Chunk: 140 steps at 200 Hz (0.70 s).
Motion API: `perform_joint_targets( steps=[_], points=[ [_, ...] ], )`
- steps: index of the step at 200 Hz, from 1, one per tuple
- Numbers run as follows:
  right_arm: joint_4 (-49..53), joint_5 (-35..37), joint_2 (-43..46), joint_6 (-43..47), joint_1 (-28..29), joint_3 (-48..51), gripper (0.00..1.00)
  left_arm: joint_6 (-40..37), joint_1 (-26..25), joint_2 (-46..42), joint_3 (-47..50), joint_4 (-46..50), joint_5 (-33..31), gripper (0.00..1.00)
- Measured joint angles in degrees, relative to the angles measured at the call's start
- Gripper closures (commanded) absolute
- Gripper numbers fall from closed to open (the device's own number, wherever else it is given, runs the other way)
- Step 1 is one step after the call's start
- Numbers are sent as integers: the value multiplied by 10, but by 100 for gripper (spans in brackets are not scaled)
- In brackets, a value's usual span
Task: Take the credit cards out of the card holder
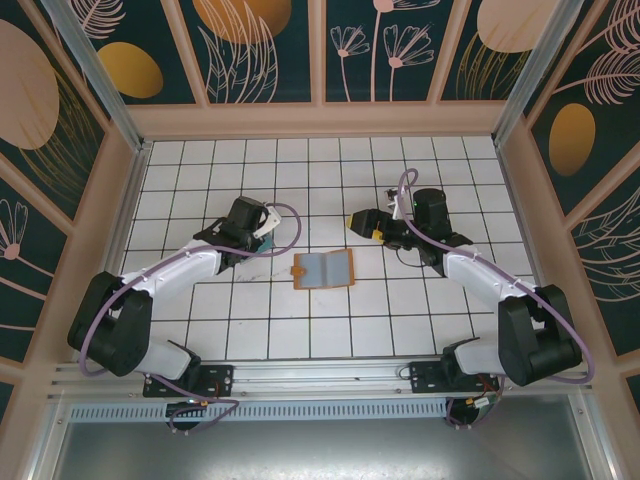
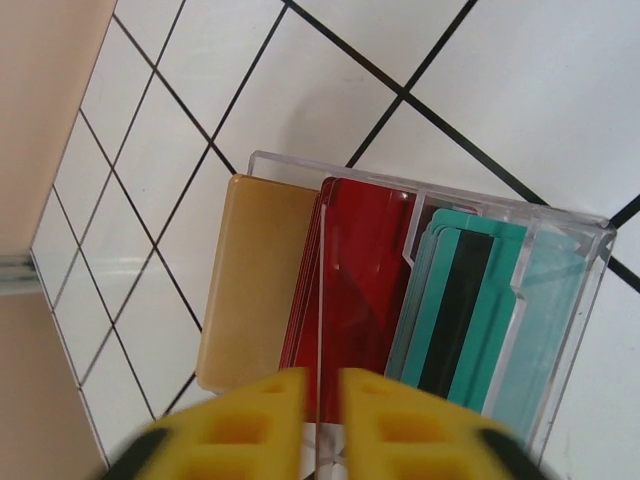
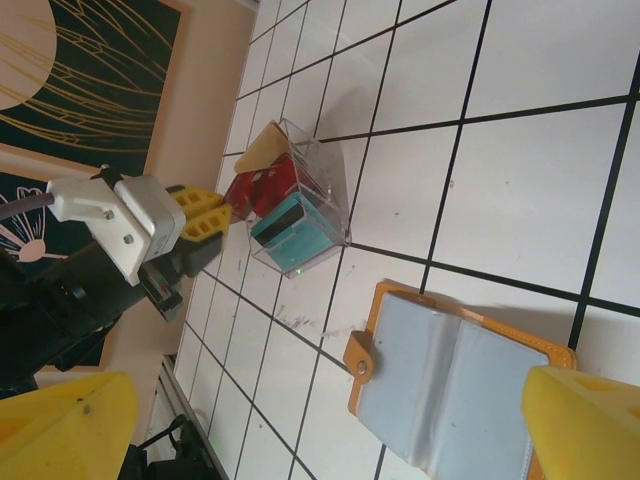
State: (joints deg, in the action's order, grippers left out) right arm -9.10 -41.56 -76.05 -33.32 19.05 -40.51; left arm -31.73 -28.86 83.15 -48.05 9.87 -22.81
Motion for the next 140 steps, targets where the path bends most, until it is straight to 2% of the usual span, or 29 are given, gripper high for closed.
perform_joint_targets(
  steps=[20,66,79,109,125,130,140],
  points=[
    [0,-1,0,0,0,0,1,-3,0,0,4,-7,-5,62],
    [0,-1,0,0,0,0,1,-4,4,0,16,-17,-17,60],
    [0,-1,0,0,0,0,1,-4,6,0,17,-20,-17,56],
    [0,-1,0,0,0,0,1,9,8,-1,10,-21,-17,37],
    [0,-1,0,0,0,0,1,23,8,-3,-9,-15,-16,31],
    [0,0,0,0,0,0,1,30,8,-4,-17,-14,-16,24],
    [0,1,0,0,0,0,1,43,8,-5,-35,-12,-15,4]
  ],
)
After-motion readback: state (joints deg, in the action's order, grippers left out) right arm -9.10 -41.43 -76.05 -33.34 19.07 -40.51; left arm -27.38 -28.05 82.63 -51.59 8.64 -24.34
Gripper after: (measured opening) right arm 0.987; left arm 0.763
